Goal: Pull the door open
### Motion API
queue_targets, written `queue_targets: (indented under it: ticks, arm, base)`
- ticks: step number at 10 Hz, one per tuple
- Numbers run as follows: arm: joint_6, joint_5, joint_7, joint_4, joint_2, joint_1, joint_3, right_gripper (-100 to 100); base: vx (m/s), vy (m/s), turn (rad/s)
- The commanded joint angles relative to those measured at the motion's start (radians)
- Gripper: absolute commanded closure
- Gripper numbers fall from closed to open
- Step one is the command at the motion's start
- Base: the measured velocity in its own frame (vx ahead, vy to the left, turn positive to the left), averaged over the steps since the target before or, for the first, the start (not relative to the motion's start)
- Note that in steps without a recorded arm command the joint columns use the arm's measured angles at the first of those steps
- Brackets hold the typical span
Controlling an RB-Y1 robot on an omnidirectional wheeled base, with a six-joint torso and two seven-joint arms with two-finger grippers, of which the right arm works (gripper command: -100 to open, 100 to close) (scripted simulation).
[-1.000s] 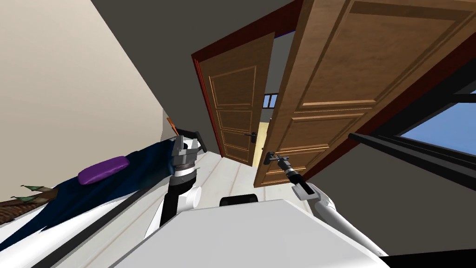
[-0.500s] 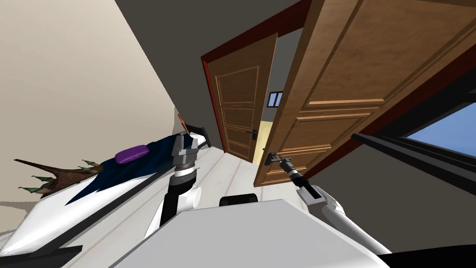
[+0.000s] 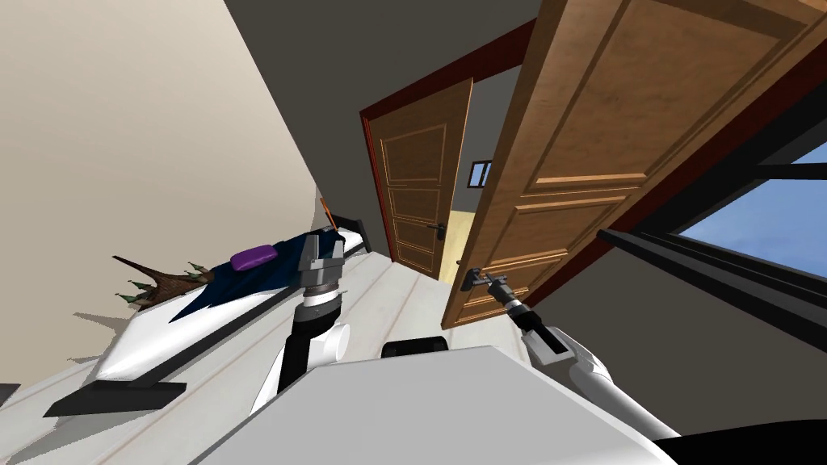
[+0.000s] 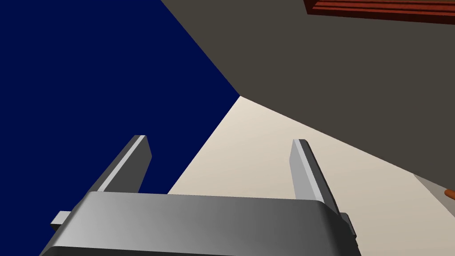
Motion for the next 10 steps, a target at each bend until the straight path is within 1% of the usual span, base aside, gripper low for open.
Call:
queue_targets:
  ticks: [1, 2, 3, 6, 7, 9, 10]
  arm:
    - [-0.035, 0.011, -0.006, -0.021, -0.018, 0.027, 0.021, 100]
    - [-0.046, 0.014, -0.008, -0.027, -0.024, 0.035, 0.028, 100]
    - [-0.070, 0.021, -0.013, -0.041, -0.036, 0.054, 0.043, 100]
    - [-0.109, 0.033, -0.020, -0.064, -0.056, 0.083, 0.067, 100]
    - [-0.135, 0.041, -0.025, -0.079, -0.069, 0.103, 0.082, 100]
    - [-0.158, 0.048, -0.029, -0.093, -0.081, 0.121, 0.097, 100]
    - [-0.178, 0.053, -0.033, -0.105, -0.092, 0.136, 0.109, 100]
  base:
    - [-0.073, -0.029, -0.056]
    - [-0.093, -0.034, -0.043]
    - [-0.080, -0.049, -0.054]
    - [-0.064, -0.054, -0.024]
    - [-0.061, -0.077, -0.033]
    - [-0.055, -0.107, -0.020]
    - [-0.067, -0.126, -0.019]
